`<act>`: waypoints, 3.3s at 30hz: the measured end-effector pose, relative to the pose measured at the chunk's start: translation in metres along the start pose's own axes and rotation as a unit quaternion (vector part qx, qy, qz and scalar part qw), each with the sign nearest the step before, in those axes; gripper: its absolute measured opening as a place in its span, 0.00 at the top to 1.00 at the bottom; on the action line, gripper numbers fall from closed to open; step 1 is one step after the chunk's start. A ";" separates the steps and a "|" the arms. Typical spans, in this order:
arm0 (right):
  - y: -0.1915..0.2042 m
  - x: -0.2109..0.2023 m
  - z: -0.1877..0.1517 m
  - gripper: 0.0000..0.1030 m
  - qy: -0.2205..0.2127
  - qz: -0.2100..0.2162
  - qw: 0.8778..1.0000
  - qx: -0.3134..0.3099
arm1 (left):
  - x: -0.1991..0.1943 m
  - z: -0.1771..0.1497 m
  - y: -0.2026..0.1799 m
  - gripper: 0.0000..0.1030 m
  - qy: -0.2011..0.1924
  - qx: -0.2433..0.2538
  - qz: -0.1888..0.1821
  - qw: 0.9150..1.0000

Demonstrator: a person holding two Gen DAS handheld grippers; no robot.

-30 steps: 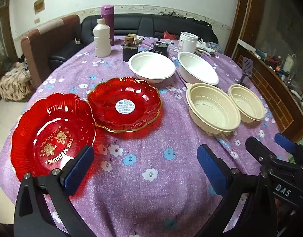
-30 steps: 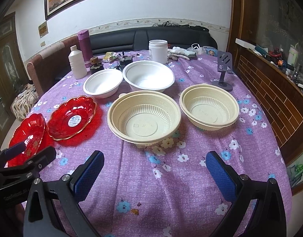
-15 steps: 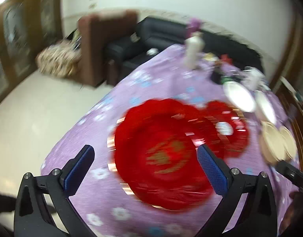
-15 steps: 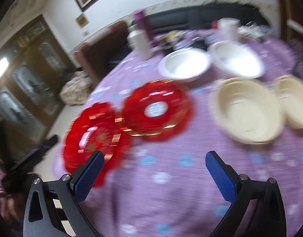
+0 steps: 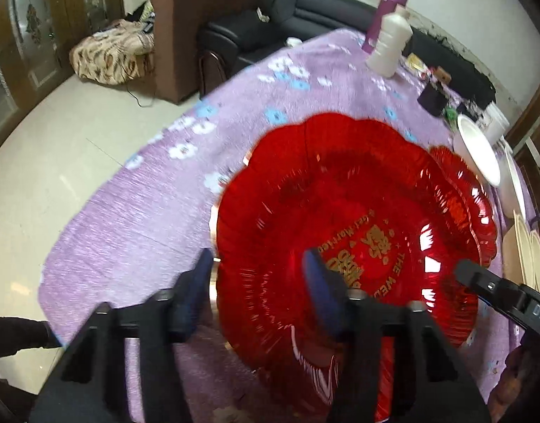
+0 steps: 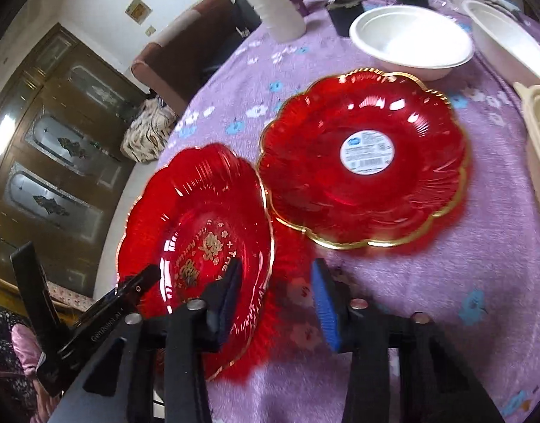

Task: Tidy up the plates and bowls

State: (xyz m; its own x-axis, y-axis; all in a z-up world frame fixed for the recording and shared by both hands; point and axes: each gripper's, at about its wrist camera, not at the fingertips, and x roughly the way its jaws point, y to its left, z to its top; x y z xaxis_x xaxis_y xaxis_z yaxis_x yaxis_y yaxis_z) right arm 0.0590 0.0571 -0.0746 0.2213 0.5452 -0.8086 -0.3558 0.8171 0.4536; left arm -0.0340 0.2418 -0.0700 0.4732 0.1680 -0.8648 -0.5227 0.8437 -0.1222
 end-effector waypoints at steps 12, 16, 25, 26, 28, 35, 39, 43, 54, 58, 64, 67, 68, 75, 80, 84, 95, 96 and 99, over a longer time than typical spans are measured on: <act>0.032 -0.020 -0.002 0.93 -0.043 -0.032 0.996 -0.072 | -0.042 0.001 0.009 0.79 -0.069 -0.010 0.012 0.997; 0.041 -0.018 -0.004 0.93 -0.043 -0.024 0.995 -0.086 | -0.041 -0.003 0.019 0.79 -0.070 -0.019 0.016 0.997; 0.036 0.008 -0.006 0.77 -0.013 -0.016 0.996 -0.083 | -0.014 -0.012 0.023 0.74 -0.019 -0.013 0.019 1.000; 0.034 0.006 -0.006 0.69 -0.009 -0.008 0.996 -0.083 | -0.013 -0.012 0.023 0.72 -0.012 -0.010 0.018 1.000; 0.028 -0.006 -0.009 0.60 -0.020 0.005 0.996 -0.084 | -0.017 -0.008 0.025 0.61 -0.009 -0.006 0.021 1.000; -0.043 -0.060 0.010 0.55 -0.088 0.022 0.996 0.006 | -0.064 0.042 0.002 0.40 -0.078 -0.016 -0.027 0.996; -0.081 -0.060 0.033 0.55 -0.087 0.018 0.994 0.064 | -0.058 0.079 -0.068 0.37 -0.045 0.068 -0.084 0.993; -0.101 -0.050 0.051 0.57 -0.078 0.005 0.993 0.088 | -0.022 0.107 -0.136 0.37 0.022 0.112 -0.109 0.987; -0.118 -0.028 0.066 0.75 -0.052 -0.013 0.994 0.094 | 0.061 0.109 -0.207 0.37 0.099 0.173 -0.053 0.979; -0.122 -0.026 0.065 0.77 -0.047 -0.019 0.994 0.099 | 0.077 0.103 -0.202 0.37 0.120 0.171 -0.046 0.977; -0.122 -0.012 0.069 0.92 -0.021 -0.034 0.994 0.103 | 0.089 0.092 -0.208 0.51 0.132 0.197 -0.040 0.971; -0.118 -0.015 0.069 0.92 -0.029 -0.055 0.993 0.100 | 0.082 0.089 -0.207 0.71 0.112 0.199 -0.031 0.973; -0.116 -0.017 0.068 0.92 -0.033 -0.058 0.993 0.099 | 0.080 0.089 -0.205 0.73 0.114 0.197 -0.035 0.973; -0.104 -0.047 0.063 0.92 -0.071 -0.059 0.992 0.087 | 0.034 0.083 -0.194 0.78 0.063 0.199 -0.051 0.977; -0.083 -0.078 0.053 0.92 -0.105 -0.054 0.991 0.063 | -0.004 0.088 -0.180 0.79 0.028 0.188 -0.068 0.979; -0.065 -0.094 0.042 0.92 -0.122 -0.045 0.991 0.042 | -0.034 0.084 -0.161 0.79 -0.004 0.172 -0.076 0.982; 0.013 -0.089 0.016 0.92 -0.121 -0.009 0.992 -0.043 | -0.076 0.054 -0.076 0.79 -0.057 0.094 -0.062 0.992; 0.018 -0.087 0.013 0.92 -0.118 -0.007 0.992 -0.049 | -0.076 0.051 -0.068 0.79 -0.059 0.085 -0.060 0.993; 0.033 -0.076 0.007 0.92 -0.108 -0.005 0.992 -0.066 | -0.072 0.041 -0.051 0.79 -0.058 0.068 -0.048 0.995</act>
State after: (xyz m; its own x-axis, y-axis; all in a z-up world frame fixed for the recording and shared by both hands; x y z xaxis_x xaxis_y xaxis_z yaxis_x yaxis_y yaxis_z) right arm 0.0366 0.0438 0.0040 0.4093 0.5762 -0.7075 -0.4649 0.7989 0.3817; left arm -0.0121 0.2073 0.0180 0.5999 0.1341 -0.7888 -0.3733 0.9189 -0.1277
